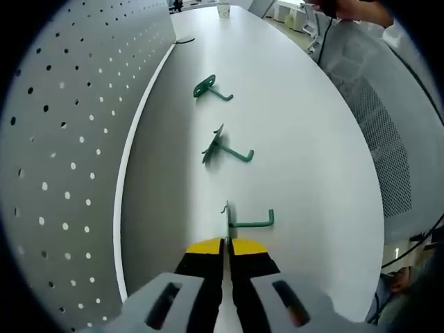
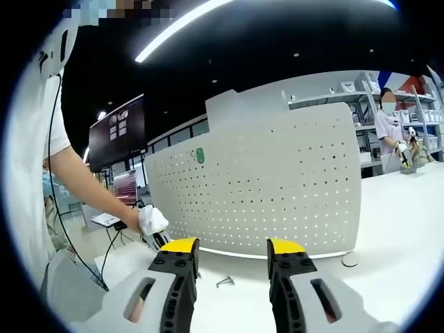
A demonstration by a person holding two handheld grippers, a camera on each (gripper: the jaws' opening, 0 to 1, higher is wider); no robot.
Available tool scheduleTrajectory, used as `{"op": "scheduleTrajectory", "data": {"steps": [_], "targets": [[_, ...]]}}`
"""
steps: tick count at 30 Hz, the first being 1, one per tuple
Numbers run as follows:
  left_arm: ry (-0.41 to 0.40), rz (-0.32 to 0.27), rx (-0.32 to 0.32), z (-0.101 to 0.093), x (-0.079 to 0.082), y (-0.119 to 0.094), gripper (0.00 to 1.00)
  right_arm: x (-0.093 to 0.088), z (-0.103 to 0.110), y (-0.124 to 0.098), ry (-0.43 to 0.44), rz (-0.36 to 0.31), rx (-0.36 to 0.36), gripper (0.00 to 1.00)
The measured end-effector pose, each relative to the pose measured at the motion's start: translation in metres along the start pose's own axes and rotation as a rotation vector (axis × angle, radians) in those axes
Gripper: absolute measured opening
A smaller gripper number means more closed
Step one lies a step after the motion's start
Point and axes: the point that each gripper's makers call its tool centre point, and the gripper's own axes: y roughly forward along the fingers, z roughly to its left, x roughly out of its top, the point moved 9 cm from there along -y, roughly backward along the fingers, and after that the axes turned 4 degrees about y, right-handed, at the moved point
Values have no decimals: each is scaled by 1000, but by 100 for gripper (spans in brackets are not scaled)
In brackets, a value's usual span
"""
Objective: Insert the hook assembly into the mounting plate slot until the hook locks in place.
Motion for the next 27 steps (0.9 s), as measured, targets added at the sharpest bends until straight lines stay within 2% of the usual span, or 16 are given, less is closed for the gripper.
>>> {"op": "scheduleTrajectory", "data": {"steps": [2,4,7,10,15,17,19,21,22,27], "targets": [[-2,-3,13,1,0,-1,2,0,0,0,-2,0,1,38],[-34,-66,29,2,2,-3,2,0,0,0,-1,-2,2,38],[-53,-76,53,4,1,-7,2,1,0,0,0,-4,3,38],[-67,-134,76,4,5,-13,2,1,0,0,-1,-4,3,38],[-102,-210,137,3,9,-24,2,3,-1,-1,1,-10,5,38],[-106,-239,185,3,11,-28,2,3,-2,-1,-1,-10,6,38],[-135,-254,190,0,12,-31,2,3,-3,-1,1,-9,8,38],[-116,-281,226,-3,14,-34,2,4,-3,-1,0,-12,11,38],[-141,-299,236,-6,15,-36,2,4,-2,-1,-1,-13,13,38],[-166,-339,289,-15,18,-45,2,4,0,-1,1,-12,22,38]]}}
